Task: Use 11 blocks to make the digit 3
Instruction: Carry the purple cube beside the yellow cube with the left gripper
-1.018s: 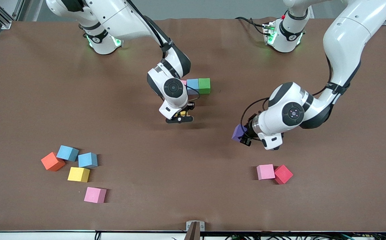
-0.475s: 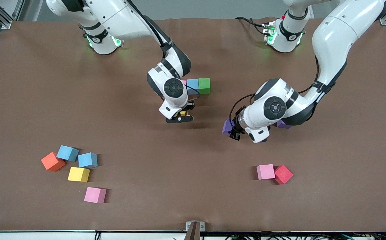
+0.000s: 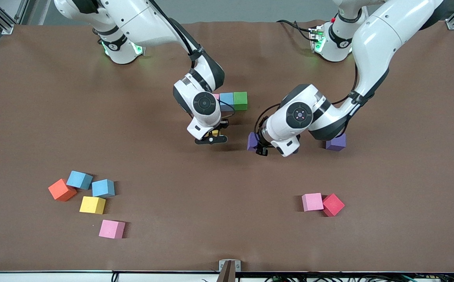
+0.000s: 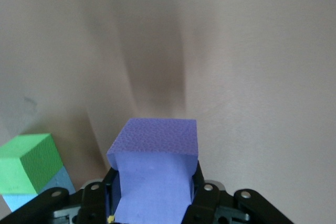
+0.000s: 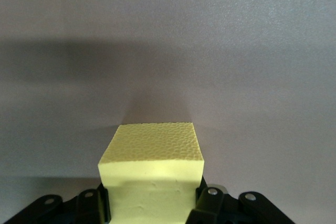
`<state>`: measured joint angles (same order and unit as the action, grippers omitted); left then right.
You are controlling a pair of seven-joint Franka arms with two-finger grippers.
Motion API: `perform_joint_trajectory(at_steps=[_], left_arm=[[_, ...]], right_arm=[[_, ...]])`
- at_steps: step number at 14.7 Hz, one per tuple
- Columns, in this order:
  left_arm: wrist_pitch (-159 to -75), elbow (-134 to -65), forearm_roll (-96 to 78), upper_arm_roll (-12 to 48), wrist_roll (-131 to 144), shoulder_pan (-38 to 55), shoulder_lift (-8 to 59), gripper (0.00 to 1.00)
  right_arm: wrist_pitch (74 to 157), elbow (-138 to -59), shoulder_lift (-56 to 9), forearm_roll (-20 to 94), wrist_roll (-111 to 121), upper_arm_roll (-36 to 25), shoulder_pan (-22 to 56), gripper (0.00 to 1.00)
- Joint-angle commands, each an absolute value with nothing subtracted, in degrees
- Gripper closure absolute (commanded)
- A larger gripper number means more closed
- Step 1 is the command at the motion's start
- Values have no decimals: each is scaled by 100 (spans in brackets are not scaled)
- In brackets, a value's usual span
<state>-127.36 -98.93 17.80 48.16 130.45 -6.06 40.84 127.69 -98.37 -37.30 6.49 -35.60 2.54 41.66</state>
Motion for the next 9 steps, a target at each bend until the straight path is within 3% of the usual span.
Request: perform_joint_trajectory(at_steps=[1, 3, 4, 5, 6, 9], left_arm=[[-12841, -10037, 2029, 4790, 13848, -475, 4043, 87], [-12841, -10089, 2397, 4790, 14438, -361, 4087, 86], [-12841, -10125, 2478, 4781, 14597, -334, 4096, 86], [-12850, -10125, 2487, 4781, 14720, -282, 4122, 86], [-12850, -10125, 2496, 4781, 14791, -229, 4139, 85], [-12850, -10125, 2496, 4772, 14889, -141, 4157, 85]], right_arm=[[12726, -10134, -3665, 694, -3586, 211, 4228, 86], [12727, -10134, -3665, 694, -3586, 211, 4219, 85], [12718, -10125, -3665, 703, -3647, 211, 4210, 69], [12700, -10125, -3665, 712, -3674, 211, 4193, 23], [12700, -10108, -3665, 712, -3700, 211, 4184, 0], [12700, -10081, -3656, 712, -3928, 211, 4192, 0]])
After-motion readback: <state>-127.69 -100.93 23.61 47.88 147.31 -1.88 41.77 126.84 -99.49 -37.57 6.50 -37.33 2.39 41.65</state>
